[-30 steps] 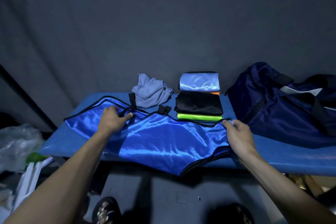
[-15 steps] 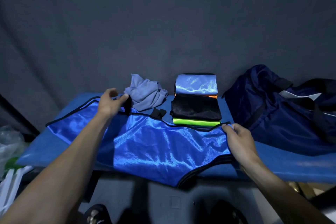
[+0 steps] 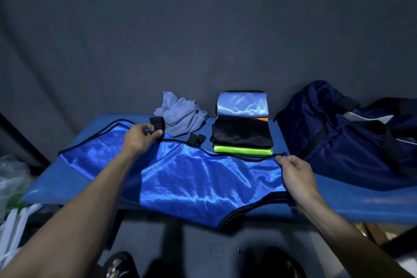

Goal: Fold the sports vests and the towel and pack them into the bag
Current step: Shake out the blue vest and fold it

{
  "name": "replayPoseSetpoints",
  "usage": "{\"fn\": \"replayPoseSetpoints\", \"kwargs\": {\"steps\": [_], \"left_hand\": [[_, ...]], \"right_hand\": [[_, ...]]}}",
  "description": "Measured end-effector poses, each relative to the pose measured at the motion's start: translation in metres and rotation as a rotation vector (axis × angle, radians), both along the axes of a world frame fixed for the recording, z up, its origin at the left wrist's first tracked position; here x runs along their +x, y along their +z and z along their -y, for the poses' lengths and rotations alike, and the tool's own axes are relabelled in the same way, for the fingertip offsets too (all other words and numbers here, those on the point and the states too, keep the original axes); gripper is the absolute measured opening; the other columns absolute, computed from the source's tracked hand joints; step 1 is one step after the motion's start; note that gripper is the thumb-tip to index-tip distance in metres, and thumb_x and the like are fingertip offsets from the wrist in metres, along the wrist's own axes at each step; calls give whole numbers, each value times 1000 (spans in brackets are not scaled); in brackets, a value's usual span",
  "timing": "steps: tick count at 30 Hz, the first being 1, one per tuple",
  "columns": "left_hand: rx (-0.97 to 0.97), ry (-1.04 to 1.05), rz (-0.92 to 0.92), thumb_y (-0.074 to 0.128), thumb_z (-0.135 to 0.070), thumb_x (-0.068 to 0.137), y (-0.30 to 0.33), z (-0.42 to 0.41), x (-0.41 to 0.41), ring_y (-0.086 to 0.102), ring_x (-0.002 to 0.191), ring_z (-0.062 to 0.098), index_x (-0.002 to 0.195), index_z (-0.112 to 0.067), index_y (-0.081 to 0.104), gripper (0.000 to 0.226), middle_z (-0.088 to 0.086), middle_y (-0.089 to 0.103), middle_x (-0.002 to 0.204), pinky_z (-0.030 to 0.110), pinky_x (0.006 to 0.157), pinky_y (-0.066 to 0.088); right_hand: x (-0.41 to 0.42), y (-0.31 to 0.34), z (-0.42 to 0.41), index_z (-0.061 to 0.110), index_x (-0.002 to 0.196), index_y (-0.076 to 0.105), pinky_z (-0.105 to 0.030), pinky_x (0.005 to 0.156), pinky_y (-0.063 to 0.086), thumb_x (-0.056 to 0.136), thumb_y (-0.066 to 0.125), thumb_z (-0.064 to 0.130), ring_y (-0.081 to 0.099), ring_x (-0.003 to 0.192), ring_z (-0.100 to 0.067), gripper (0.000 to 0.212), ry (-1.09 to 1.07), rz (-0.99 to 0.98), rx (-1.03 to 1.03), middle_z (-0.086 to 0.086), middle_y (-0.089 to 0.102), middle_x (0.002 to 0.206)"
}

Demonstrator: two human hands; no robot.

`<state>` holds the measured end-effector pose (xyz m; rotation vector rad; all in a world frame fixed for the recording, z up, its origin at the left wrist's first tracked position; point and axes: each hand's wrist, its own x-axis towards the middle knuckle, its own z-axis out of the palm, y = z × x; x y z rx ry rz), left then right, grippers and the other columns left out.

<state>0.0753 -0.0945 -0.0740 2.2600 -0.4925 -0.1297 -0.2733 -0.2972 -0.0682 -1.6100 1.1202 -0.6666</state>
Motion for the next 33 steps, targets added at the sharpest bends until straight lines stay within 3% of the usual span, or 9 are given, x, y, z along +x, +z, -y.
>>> {"fn": "replayPoseSetpoints", "kwargs": {"steps": [4, 7, 10, 15, 17, 20, 23, 28, 33], "left_hand": [[-92, 23, 30, 72, -29, 93, 3, 7, -4, 54, 67, 24, 79, -14, 57, 26, 0, 57, 63, 29, 58, 38], [-101, 69, 135, 64, -22, 97, 6, 13, -3, 66, 95, 34, 102, -7, 66, 15, 12, 73, 91, 37, 80, 45], [-42, 22, 99, 59, -19, 99, 6, 21, -9, 60, 115, 36, 130, -5, 57, 34, 14, 70, 117, 37, 92, 43], [129, 7, 175, 62, -18, 92, 8, 19, -14, 51, 122, 43, 139, -3, 42, 53, 23, 53, 135, 51, 96, 46], [145, 15, 360, 62, -18, 91, 13, 15, -29, 47, 119, 43, 132, -6, 46, 45, 22, 48, 130, 53, 92, 46], [19, -407, 574, 59, -21, 96, 17, 15, -70, 55, 95, 21, 105, -21, 55, 10, 0, 57, 105, 45, 81, 50], [186, -919, 559, 50, -42, 102, -1, 17, -110, 54, 107, 10, 121, -31, 62, 25, -11, 57, 115, 38, 96, 47], [407, -951, 572, 31, -69, 99, -30, 14, -132, 12, 149, 19, 151, -52, 32, 55, -11, 25, 159, 50, 123, 9], [391, -1047, 557, 33, -76, 94, -19, 14, -175, 19, 145, 18, 147, -49, 38, 59, -13, 28, 157, 45, 120, 18]], "right_hand": [[-1, -2, 1, 14, 75, 44, -36, 62, 31, 100, 58, 28, 38, 64, -21, 31, 4, 9, 8, -7, 37, 68], [-2, -4, 4, 15, 74, 44, -37, 62, 32, 99, 58, 28, 39, 64, -21, 31, -5, 10, 18, -6, 38, 68], [-3, -6, 6, 15, 77, 47, -36, 62, 33, 99, 58, 30, 40, 65, -21, 28, -14, -4, 24, -7, 40, 69], [-7, -9, 9, 16, 78, 48, -37, 62, 34, 96, 58, 32, 44, 65, -22, 26, -34, -34, 43, -8, 43, 70], [-9, -9, 8, 16, 78, 49, -36, 61, 35, 96, 57, 32, 45, 65, -21, 26, -42, -35, 56, -8, 44, 70], [-10, -7, 4, 16, 74, 46, -36, 61, 32, 98, 58, 32, 42, 65, -20, 31, -41, -24, 16, -8, 41, 68], [-10, -5, -6, 17, 70, 37, -36, 59, 27, 101, 57, 34, 34, 62, -19, 41, -32, 20, -54, -5, 33, 65], [-18, 12, -17, 1, 76, 49, -34, 62, 32, 100, 62, 33, 37, 63, -19, 42, 2, 178, -83, -6, 40, 64], [-24, 55, -24, -4, 77, 47, -42, 70, 31, 92, 70, 37, 36, 73, -25, 50, 45, 409, 20, -10, 41, 74]]}}
